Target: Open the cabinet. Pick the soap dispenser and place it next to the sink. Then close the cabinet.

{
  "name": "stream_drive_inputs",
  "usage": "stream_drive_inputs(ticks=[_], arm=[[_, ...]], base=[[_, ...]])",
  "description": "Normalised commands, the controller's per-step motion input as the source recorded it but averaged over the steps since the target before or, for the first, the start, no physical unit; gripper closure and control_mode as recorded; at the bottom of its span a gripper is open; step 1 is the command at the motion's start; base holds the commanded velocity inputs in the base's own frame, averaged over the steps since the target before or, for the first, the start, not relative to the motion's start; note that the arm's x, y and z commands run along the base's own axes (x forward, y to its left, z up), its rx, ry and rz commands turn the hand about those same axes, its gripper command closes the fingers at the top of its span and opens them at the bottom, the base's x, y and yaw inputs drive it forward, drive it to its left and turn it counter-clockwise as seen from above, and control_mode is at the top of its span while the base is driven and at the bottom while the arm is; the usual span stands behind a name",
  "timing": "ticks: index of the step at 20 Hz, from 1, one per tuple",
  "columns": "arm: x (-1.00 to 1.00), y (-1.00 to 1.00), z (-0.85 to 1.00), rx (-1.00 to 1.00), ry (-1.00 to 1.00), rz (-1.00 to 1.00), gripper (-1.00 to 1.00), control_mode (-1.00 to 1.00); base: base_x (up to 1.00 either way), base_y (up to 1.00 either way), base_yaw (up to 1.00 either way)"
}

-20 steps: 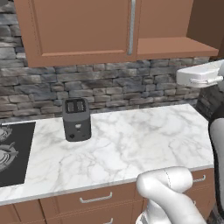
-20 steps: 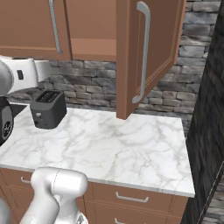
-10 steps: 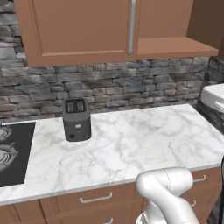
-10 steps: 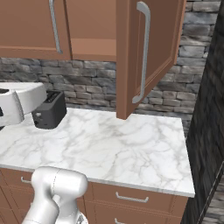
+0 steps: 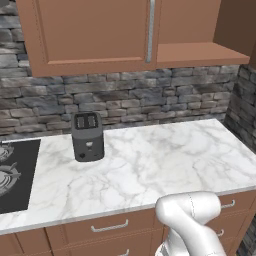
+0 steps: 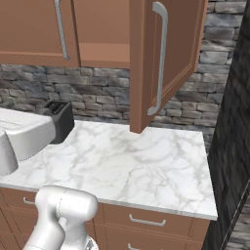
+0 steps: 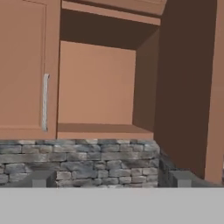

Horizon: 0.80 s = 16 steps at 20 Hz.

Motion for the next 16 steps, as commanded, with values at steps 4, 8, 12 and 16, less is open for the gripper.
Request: stream_drive_inputs(ticks=[4, 8, 12, 16], arm=[[-0.55, -0.29, 0.0, 0.0, -0.13, -0.2, -1.0, -1.0], [-0.06, -0.23, 0.0, 0.0, -0.07, -0.23, -1.0, -1.0], [0.0, -0.37, 0.0, 0.0, 0.0, -0.05, -1.0, -1.0], [0.0, -0.74, 0.0, 0.0, 0.0, 0.0, -1.0, -1.0]], base=[[0.0, 0.0, 0.0], [0.0, 0.0, 0.0], [0.0, 0.0, 0.0], [0.0, 0.0, 0.0]])
